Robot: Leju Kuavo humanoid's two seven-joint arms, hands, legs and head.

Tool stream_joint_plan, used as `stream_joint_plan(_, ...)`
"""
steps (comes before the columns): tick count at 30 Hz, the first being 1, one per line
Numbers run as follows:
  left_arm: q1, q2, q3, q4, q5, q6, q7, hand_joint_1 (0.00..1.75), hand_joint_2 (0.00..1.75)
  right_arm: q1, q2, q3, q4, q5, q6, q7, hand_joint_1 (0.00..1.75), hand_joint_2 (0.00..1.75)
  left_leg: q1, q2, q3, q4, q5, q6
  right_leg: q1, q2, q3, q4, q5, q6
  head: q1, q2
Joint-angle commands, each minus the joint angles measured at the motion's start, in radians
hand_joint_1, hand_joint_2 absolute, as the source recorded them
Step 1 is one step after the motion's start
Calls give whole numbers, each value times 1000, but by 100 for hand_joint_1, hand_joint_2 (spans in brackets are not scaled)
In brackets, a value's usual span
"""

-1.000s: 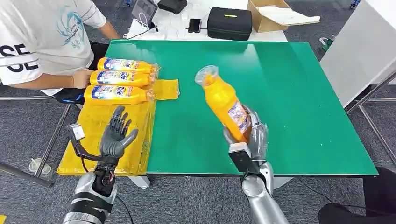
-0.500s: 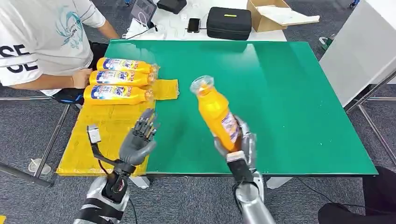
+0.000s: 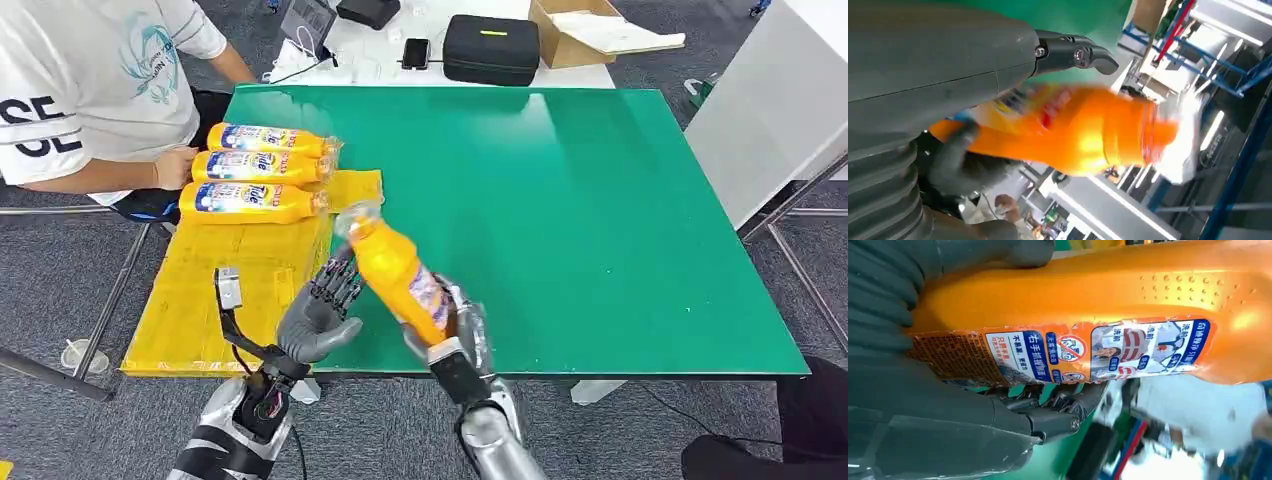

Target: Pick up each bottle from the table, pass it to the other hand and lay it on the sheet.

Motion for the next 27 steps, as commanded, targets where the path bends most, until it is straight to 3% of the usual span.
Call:
stream_joint_plan(1, -82, 31, -108, 126, 17, -5, 0, 0, 175, -144, 62, 168, 342, 27, -17, -3, 175, 175, 0, 2, 3, -1, -1, 0, 1, 1, 2, -1, 0, -1, 0, 0)
stream_joint_plan(27, -111, 21, -111, 189, 14, 27, -8, 0, 175, -156, 84, 323, 442, 11, 3, 50, 175, 175, 1, -1, 3, 0, -1, 0, 1, -2, 3, 0, -2, -1, 0, 0)
